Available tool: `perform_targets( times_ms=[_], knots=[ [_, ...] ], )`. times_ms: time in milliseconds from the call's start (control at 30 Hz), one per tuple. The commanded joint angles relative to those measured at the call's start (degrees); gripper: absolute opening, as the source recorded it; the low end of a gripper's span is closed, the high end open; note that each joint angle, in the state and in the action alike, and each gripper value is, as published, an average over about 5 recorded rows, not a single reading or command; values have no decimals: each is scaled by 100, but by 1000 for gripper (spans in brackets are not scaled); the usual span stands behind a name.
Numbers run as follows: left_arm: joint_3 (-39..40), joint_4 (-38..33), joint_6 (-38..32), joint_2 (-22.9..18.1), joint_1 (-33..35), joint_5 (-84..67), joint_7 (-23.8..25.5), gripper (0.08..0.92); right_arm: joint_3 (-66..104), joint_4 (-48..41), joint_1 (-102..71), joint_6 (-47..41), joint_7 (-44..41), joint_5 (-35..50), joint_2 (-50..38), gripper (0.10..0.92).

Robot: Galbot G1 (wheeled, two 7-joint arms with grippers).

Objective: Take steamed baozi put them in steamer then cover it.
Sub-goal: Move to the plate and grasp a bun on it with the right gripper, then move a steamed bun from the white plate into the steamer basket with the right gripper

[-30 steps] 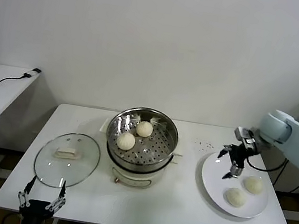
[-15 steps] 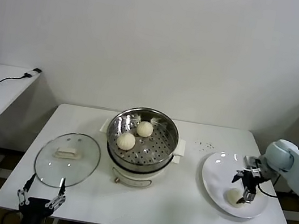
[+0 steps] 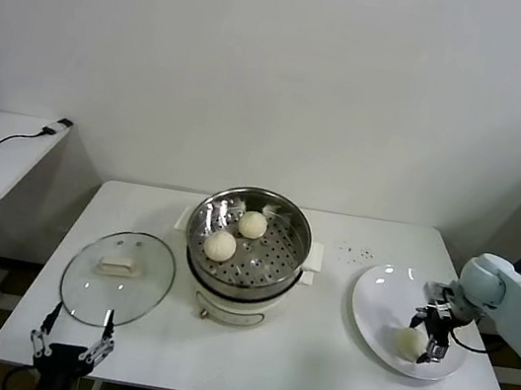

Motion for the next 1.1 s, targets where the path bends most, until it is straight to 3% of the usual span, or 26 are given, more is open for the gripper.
perform_targets(
  times_ms=[33, 300, 500, 800, 1100],
  knots=[
    [15, 1, 1, 0, 2, 25, -1, 823, 81, -84, -32, 119, -62, -71, 24, 726],
    [79, 28, -17, -24, 10, 70, -10, 823, -134, -136, 466, 349, -160, 85, 81, 694],
    [88, 24, -21, -21, 15, 69, -11, 823, -1010, -86, 2067, 1329, -462, 194, 409, 691],
    [82, 19, -33, 1, 38, 88, 0, 823, -2373, -318, 4506, 3162, -741, 200, 1975, 694],
    [103, 58, -42, -8, 78, 114, -2, 823, -2264, -49, 4688, 3809, -698, 267, 3503, 696]
  ],
)
